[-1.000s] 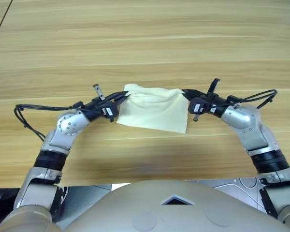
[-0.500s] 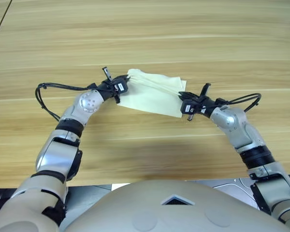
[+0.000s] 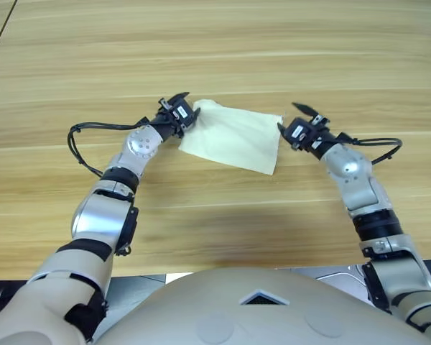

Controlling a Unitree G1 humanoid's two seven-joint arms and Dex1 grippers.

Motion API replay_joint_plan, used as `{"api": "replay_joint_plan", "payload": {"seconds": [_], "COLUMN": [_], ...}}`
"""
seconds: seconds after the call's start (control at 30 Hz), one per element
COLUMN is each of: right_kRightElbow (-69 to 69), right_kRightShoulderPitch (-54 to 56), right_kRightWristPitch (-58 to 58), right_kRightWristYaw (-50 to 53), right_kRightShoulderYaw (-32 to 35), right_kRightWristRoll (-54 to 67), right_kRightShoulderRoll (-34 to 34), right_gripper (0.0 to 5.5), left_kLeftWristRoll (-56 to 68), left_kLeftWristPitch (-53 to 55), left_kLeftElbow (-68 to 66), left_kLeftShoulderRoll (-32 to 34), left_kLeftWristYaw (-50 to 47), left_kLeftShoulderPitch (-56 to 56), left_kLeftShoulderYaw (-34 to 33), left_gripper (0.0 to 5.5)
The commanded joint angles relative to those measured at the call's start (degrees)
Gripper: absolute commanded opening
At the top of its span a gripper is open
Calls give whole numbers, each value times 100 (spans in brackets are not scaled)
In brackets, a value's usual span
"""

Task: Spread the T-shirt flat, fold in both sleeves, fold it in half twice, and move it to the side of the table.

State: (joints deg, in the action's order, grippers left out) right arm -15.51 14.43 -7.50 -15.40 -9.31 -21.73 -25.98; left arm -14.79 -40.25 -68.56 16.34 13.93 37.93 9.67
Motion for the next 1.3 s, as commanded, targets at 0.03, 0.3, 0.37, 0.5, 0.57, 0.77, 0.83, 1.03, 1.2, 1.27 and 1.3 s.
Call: {"api": "replay_joint_plan", "payload": {"seconds": [0.03, 0.3, 0.37, 0.5, 0.57, 0.77, 0.83, 1.03, 1.2, 1.27, 1.3], "right_kRightElbow": [34, -83, -286, -655, -902, -2732, -3686, -5795, -6203, -6253, -6274], "right_kRightShoulderPitch": [323, 700, 896, 1301, 1578, 2245, 2431, 2728, 2750, 2721, 2663], "right_kRightWristPitch": [-122, -575, -644, -840, -952, -1349, -1424, -731, -77, 134, 247], "right_kRightWristYaw": [226, 54, 37, -16, -72, -258, -178, 487, 1368, 1774, 2029], "right_kRightShoulderYaw": [85, -360, -452, -716, -932, -1794, -2030, -1845, -830, -325, -66], "right_kRightWristRoll": [229, 231, 213, 153, 83, -401, -638, -597, 152, 511, 676], "right_kRightShoulderRoll": [299, 669, 750, 987, 1195, 1852, 2023, 2036, 1527, 1229, 1011], "right_gripper": [382, 522, 537, 537, 537, 537, 537, 537, 537, 537, 537], "left_kLeftWristRoll": [1116, 1525, 706, -937, -1569, -1295, -687, 814, 1166, 1214, 1220], "left_kLeftWristPitch": [-415, -1267, -1421, -1108, -746, -307, -506, -1128, -1240, -1236, -1226], "left_kLeftElbow": [238, 1364, 1465, 1391, 1253, 833, 818, 996, 969, 910, 862], "left_kLeftShoulderRoll": [-169, 87, 376, 743, 834, 836, 767, 470, 298, 250, 233], "left_kLeftWristYaw": [24, 2071, 1956, 727, -208, -1675, -1643, -904, -639, -597, -607], "left_kLeftShoulderPitch": [315, -485, -797, -918, -773, -492, -524, -690, -827, -895, -946], "left_kLeftShoulderYaw": [-939, -737, -282, 354, 549, 87, -309, -981, -1129, -1167, -1194], "left_gripper": [307, 307, 307, 307, 307, 307, 307, 307, 307, 307, 307]}}
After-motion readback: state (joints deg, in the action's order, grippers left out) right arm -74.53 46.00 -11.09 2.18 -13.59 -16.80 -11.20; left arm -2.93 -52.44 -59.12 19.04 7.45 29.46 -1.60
